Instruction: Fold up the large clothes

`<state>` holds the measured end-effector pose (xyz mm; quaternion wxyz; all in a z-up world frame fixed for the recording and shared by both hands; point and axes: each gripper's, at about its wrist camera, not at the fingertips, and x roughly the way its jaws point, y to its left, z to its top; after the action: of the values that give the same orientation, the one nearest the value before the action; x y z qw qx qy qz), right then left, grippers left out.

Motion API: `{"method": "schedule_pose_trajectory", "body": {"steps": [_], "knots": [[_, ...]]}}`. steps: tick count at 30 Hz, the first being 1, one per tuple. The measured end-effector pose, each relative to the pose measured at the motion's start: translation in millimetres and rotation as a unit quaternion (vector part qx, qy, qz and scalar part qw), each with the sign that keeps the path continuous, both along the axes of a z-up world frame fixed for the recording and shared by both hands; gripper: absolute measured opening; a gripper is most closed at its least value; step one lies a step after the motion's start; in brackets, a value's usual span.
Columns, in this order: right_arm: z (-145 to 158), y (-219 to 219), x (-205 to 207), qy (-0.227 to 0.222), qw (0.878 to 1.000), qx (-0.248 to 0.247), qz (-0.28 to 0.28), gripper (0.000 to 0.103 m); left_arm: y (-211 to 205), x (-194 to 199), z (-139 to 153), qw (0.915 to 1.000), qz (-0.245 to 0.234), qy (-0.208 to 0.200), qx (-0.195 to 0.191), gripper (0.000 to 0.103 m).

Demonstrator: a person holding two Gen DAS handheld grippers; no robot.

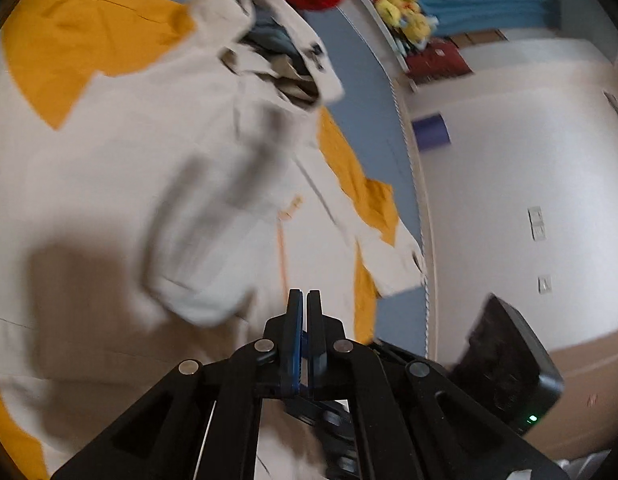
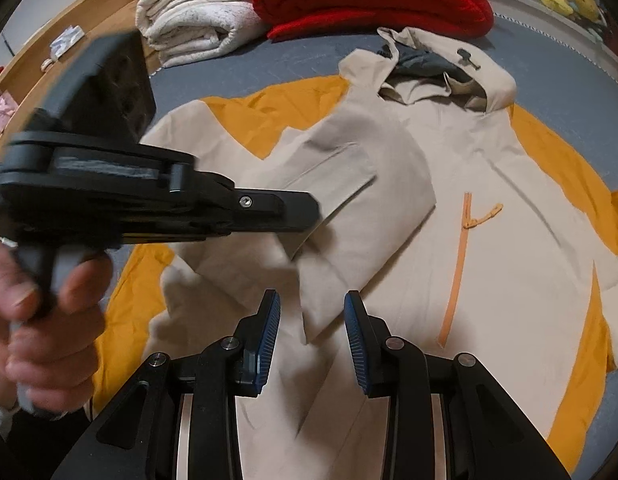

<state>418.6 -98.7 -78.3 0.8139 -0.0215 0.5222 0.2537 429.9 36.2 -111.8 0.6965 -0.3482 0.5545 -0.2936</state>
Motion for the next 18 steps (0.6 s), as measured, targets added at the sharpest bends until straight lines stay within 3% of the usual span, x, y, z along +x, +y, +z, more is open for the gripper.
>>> {"method": "schedule_pose_trajectory", "body": {"steps": [2,5,7,11,12,13,14,18], "knots": [[-5.1,0.0,1.6,0.002,1.0,-0.007,-0.007,0.035,-3.0,-1.2,3.0,0.9999,-0.008,-0.004,0.015,0.0],[-12.7,-1.1,4.2,0.016,1.0,-0.005,-0.017,0.035,12.0,-1.2,14.9,0.9974,0.024,-0.022,0.064,0.0],[-14.8,-0.4,4.4,0.019,1.0,-0.005,-0.018,0.035,31.7,-0.6,30.7,0.9907,0.056,-0.042,0.117,0.0],[-14.6,8.4,0.3,-0.002,1.0,-0.023,-0.005,0.035,69.2,-7.7,71.8,0.9562,0.114,-0.109,0.247,0.003],[-14.3,14.8,-2.2,-0.018,0.999,-0.038,0.005,0.035,80.0,-10.3,82.4,0.9425,0.129,-0.124,0.282,0.003],[-14.6,19.9,-4.0,-0.028,0.998,-0.048,0.014,0.035,89.1,-11.4,86.3,0.935,0.141,-0.132,0.297,0.004],[-15.3,27.2,-5.9,-0.042,0.997,-0.061,0.025,0.035,101.1,-13.5,90.7,0.9292,0.158,-0.136,0.305,0.005],[-23.6,52.1,-9.4,-0.065,0.993,-0.091,0.047,0.035,149.2,-15.7,89.5,0.9241,0.212,-0.113,0.297,0.006]]}}
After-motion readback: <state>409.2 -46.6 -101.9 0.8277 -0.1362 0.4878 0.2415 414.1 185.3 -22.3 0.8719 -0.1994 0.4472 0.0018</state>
